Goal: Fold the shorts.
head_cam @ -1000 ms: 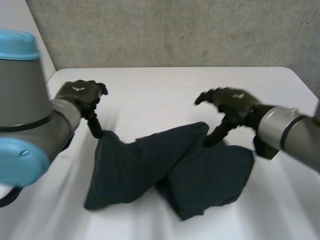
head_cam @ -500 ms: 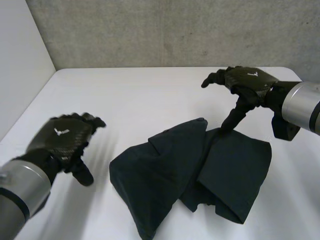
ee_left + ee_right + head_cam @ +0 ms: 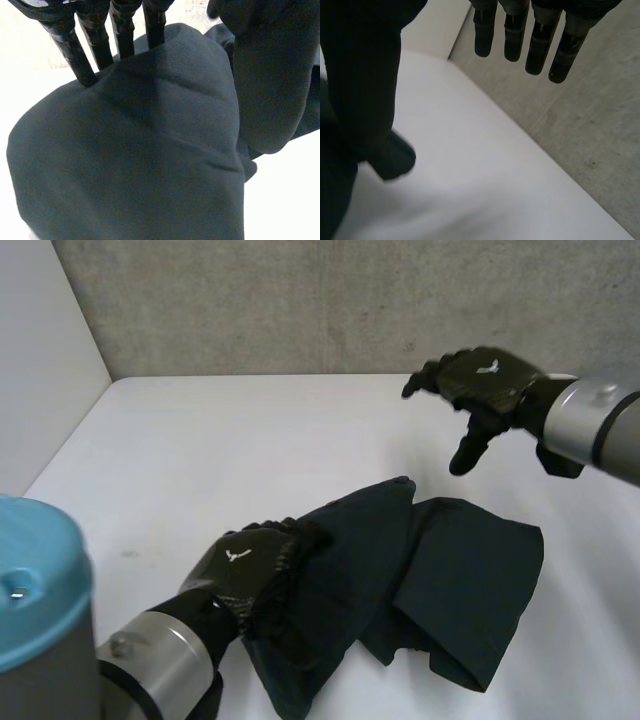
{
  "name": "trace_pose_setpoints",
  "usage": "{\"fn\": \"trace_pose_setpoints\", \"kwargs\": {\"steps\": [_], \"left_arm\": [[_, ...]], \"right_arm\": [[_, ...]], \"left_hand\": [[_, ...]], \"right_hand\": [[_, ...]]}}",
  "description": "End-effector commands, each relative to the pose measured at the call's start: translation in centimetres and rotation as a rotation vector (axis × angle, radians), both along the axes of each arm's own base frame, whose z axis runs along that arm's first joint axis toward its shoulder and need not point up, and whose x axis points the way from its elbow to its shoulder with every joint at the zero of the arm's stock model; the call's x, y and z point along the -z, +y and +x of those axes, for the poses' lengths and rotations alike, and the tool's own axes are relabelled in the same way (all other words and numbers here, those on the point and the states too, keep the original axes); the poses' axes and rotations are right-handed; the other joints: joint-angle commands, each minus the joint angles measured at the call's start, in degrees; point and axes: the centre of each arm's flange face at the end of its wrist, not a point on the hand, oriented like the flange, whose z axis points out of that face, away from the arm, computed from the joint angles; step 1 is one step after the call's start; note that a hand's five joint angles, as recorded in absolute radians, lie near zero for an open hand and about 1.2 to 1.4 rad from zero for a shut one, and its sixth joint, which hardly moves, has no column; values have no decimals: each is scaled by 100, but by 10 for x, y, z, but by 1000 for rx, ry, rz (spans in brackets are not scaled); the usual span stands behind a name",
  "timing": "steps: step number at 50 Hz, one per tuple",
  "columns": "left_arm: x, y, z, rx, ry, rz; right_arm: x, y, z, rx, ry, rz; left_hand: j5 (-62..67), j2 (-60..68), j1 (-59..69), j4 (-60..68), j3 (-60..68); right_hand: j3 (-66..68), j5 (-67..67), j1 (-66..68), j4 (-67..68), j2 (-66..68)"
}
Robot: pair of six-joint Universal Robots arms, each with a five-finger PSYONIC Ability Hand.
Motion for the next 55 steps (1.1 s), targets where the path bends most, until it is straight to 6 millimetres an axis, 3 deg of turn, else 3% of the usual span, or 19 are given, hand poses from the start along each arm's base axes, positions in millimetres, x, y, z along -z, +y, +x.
{"fn": "trace_pose_setpoints", "kwargs": {"steps": [1, 10, 13, 14, 19, 22, 24, 27, 34, 40, 44, 49, 55], "left_arm": [[21, -11, -12, -120, -13, 47], [44, -22, -26, -206, -53, 6], [54, -26, -30, -212, -56, 5], [55, -28, -31, -212, -53, 3], [70, -37, -38, -228, -59, -6], [74, -46, -35, -276, -71, -14], [73, -55, -31, -318, -78, -36], [69, -65, -26, -345, -78, -50], [1, -84, -10, -291, -154, -291], [-68, -79, -19, -95, -180, -567], [-101, -77, -19, -70, -139, -625], [-129, -68, -13, -61, -148, -609], [-167, -42, 7, -50, -140, -615]], "right_arm": [[52, -21, 14, -100, 132, -7], [93, -10, 34, -223, 72, 161], [103, 1, 45, -253, 52, 226], [105, 2, 46, -254, 48, 237], [116, 6, 57, -270, 20, 269], [116, 1, 60, -256, 1, 243], [110, -4, 60, -216, -20, 220], [87, -6, 54, -152, -37, 165], [12, 13, 38, -76, -35, -55], [-38, 38, 31, -72, -76, -184], [-66, 51, 24, -39, -102, -253], [-107, 70, 5, 85, -139, -352], [-148, 111, -15, 113, -167, -431]], "left_hand": [[410, 402, 560, 406, 420], [360, 352, 509, 356, 369], [343, 335, 493, 339, 353], [326, 318, 476, 322, 336], [577, 569, 727, 573, 586], [3514, 3506, 3663, 3509, 3523], [4777, 4769, 4926, 4772, 4786], [6058, 6050, 6208, 6054, 6068], [6312, 6304, 6462, 6308, 6322], [6312, 6304, 6462, 6308, 6322], [6312, 6304, 6462, 6308, 6322], [6312, 6304, 6462, 6308, 6322], [6312, 6304, 6462, 6308, 6322]], "right_hand": [[423, 327, 589, 420, 301], [540, 444, 706, 537, 418], [1345, 1250, 1511, 1342, 1223], [1681, 1586, 1847, 1678, 1559], [6210, 6114, 6376, 6207, 6087], [6220, 6125, 6386, 6217, 6098], [6220, 6125, 6386, 6217, 6098], [6220, 6125, 6386, 6217, 6098], [6220, 6125, 6386, 6217, 6098], [6220, 6125, 6386, 6217, 6098], [6220, 6125, 6386, 6217, 6098], [6220, 6125, 6386, 6217, 6098], [6220, 6125, 6386, 6217, 6098]]}}
